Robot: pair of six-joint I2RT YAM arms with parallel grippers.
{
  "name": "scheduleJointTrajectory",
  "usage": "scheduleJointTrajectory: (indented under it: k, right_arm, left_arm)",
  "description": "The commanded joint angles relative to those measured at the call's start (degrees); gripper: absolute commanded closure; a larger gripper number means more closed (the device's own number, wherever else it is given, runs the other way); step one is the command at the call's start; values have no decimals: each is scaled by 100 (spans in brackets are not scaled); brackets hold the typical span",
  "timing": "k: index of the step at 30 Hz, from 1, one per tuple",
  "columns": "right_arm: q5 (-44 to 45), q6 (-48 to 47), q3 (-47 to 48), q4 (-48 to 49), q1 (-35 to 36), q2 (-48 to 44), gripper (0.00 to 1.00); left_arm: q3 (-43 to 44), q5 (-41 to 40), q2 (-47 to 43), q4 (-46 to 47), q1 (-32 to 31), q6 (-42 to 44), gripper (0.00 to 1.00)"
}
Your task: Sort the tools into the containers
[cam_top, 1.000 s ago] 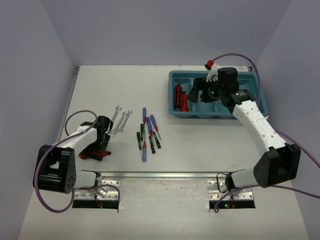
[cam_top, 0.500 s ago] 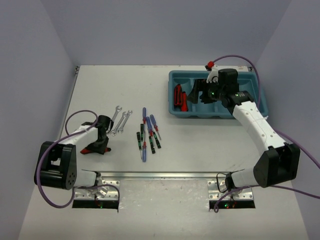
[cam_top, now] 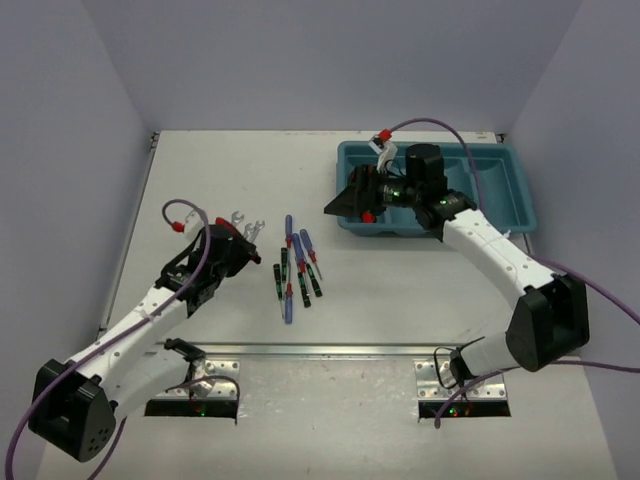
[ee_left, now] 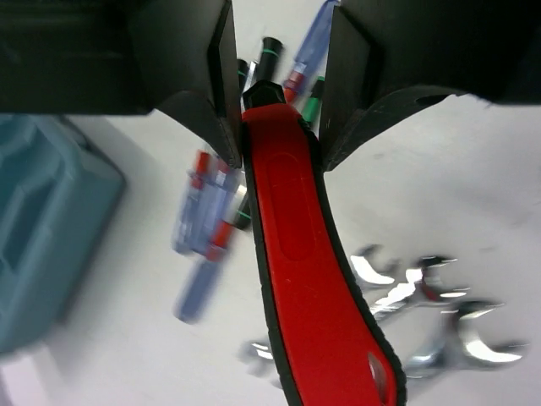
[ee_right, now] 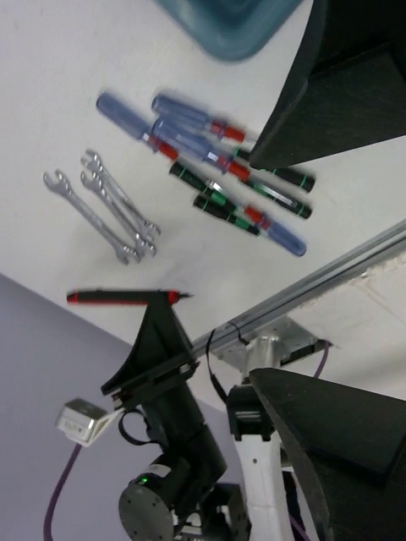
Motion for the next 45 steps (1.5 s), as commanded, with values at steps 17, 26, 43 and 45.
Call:
scheduleJointTrajectory:
  k: [17,26,43,45]
  right_arm:
    - [2457,934,-333,505,1455,747,73]
    - [3188,440,354,-309,1280,735,100]
    - [4739,-1217,6212,-4073,-623,4921,90]
    - [4754,-1235,6416,-4150,-628,5056,72]
  left_arm:
    - [-894,3013,542,5521,-1510,1713,100]
    - [209,1542,480,2870,-1510,1983,0]
    - [2169,-1131,-247,-2624,-1506,2150,0]
    - [2305,-1449,-419,-2824,-1508,2293,0]
